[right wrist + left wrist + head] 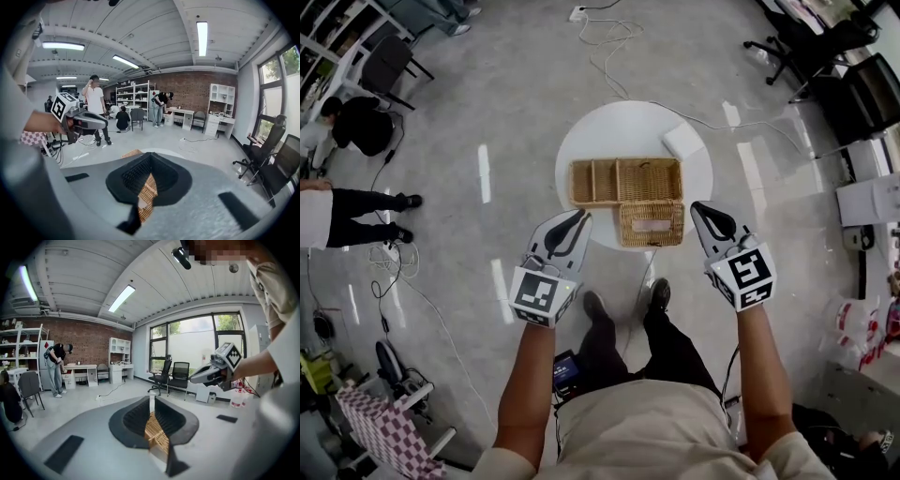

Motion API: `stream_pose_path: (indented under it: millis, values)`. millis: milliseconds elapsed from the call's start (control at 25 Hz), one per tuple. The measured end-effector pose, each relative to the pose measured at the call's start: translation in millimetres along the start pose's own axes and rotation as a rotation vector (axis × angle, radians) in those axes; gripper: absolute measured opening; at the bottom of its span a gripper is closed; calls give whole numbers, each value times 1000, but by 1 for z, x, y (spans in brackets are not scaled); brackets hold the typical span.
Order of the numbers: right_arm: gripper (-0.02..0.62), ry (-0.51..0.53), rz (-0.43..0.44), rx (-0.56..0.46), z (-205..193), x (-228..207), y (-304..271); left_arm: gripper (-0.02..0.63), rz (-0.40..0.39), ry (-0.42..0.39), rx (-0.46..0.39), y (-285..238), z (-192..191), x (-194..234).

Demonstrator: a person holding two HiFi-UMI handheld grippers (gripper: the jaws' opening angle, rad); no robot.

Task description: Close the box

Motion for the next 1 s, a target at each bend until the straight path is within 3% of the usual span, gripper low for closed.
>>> stream_pose_path:
  millis: [440,1000]
  values:
    - [-5,-21,-5,63,-77,-16,-44,34,20,-35,122,-45,-83,11]
    - [-5,-17,-9,202,-176,-37,-90,34,26,1,270,-95,-185,26]
Point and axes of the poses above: the fingertips, and each gripper's own axes: y backward along the fingers, x to its left, z out of its top, the point moved 5 cm from there along y, backward along the fingers, and after that the axes turned 8 degrees about -z, right-handed, at the moved point
